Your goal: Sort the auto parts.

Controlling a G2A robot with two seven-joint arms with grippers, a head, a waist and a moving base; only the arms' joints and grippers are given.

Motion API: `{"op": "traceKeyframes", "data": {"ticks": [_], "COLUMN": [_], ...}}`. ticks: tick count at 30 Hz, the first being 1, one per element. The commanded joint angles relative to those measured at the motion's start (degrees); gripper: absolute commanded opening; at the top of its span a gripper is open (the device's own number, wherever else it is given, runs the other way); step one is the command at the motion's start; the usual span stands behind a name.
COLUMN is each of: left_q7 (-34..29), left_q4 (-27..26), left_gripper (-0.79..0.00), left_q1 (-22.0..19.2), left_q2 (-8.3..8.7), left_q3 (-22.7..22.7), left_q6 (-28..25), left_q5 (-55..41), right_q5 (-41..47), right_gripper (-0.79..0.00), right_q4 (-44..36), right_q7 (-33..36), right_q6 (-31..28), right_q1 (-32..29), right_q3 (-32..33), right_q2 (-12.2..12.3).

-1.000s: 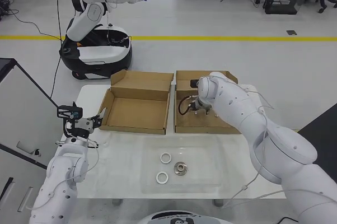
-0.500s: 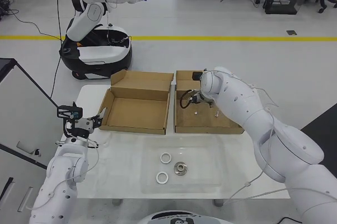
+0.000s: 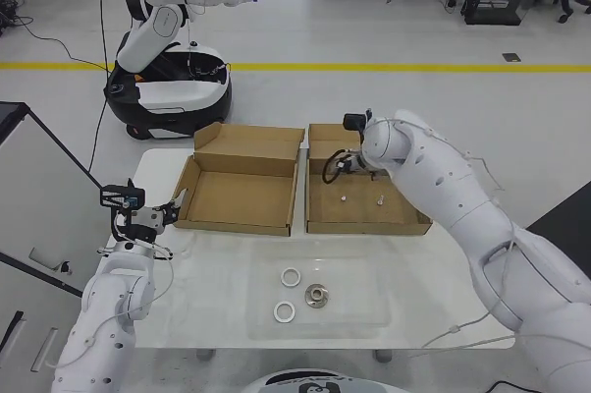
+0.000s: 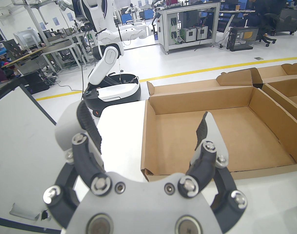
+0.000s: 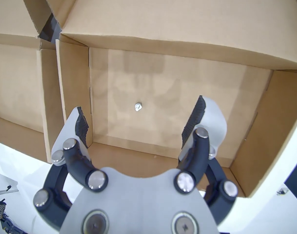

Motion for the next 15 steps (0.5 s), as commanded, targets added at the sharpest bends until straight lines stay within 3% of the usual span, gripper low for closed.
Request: {"op": "traceKeyframes", "data": {"ticks": [1, 9, 15], "left_q7": [0.0, 0.0, 0.0], "left_q4": [0.0, 0.0, 0.0], "left_gripper": [0.0, 0.0, 0.0], "left_q1": [0.0, 0.0, 0.0], "left_q2": [0.0, 0.0, 0.0], "left_q3": [0.0, 0.0, 0.0], "left_q6": [0.0, 0.0, 0.0], "left_q5": [0.0, 0.0, 0.0], "right_q5": [-1.49, -4.73, -1.11], "right_gripper": [0.0, 0.0, 0.0], "right_q4": [-4.78, -23.84, -33.49], "right_q7": [1.38, 7.85, 12.31], "right_q6": [0.77, 1.88, 0.71], "right_q1": [-1.77, -11.23, -18.0], "right_q3": [2.41, 15.08, 25.16], "right_q2": [1.64, 7.69, 10.52]}}
